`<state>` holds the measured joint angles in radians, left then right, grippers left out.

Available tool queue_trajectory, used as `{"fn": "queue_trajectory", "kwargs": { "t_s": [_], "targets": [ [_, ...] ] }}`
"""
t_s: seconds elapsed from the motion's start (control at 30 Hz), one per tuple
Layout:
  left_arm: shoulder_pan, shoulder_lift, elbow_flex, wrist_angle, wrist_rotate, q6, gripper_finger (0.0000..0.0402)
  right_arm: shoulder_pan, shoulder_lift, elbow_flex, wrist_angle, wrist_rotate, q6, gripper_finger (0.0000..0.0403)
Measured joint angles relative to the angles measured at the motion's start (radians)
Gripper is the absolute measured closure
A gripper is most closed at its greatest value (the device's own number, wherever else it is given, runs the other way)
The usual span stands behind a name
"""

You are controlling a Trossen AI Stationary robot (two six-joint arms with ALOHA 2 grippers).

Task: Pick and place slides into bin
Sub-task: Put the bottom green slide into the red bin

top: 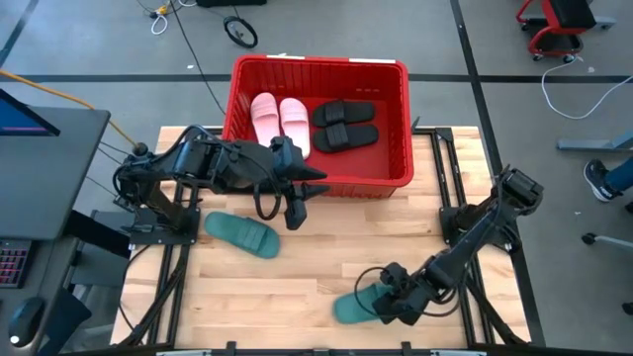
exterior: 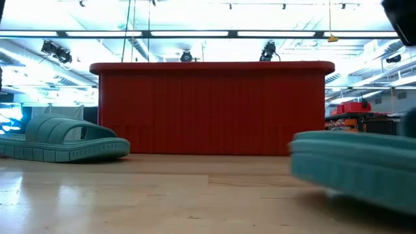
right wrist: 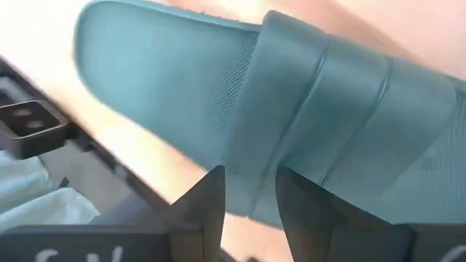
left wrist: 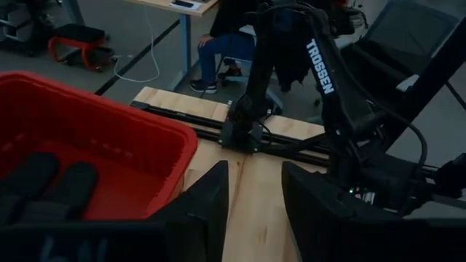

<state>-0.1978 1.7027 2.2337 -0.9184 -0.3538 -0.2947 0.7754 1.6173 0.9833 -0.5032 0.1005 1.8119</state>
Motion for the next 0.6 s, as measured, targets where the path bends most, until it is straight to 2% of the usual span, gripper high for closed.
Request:
{"fn": "queue_trajectory", "kwargs": {
  "t_s": [0.17, 0.33, 0.47, 0.6],
  "targets": [
    [0.0, 0.0, 0.0, 0.0, 0.0, 0.0, 0.027, 0.003, 0.0, 0.064, -0.01, 0.005, -0.037, 0.0275],
    [0.0, 0.0, 0.0, 0.0, 0.0, 0.001, 0.0272, 0.046, 0.0, 0.124, -0.127, -0.002, -0.016, 0.0275],
    [0.0, 0.0, 0.0, 0.0, 0.0, -0.001, 0.0266, 0.102, 0.0, 0.134, -0.215, -0.003, 0.072, 0.0275],
    [-0.003, 0.0, 0.0, 0.0, 0.0, -0.001, 0.0261, 0.156, 0.0, 0.133, -0.203, -0.003, 0.185, 0.0275]
  ]
}}
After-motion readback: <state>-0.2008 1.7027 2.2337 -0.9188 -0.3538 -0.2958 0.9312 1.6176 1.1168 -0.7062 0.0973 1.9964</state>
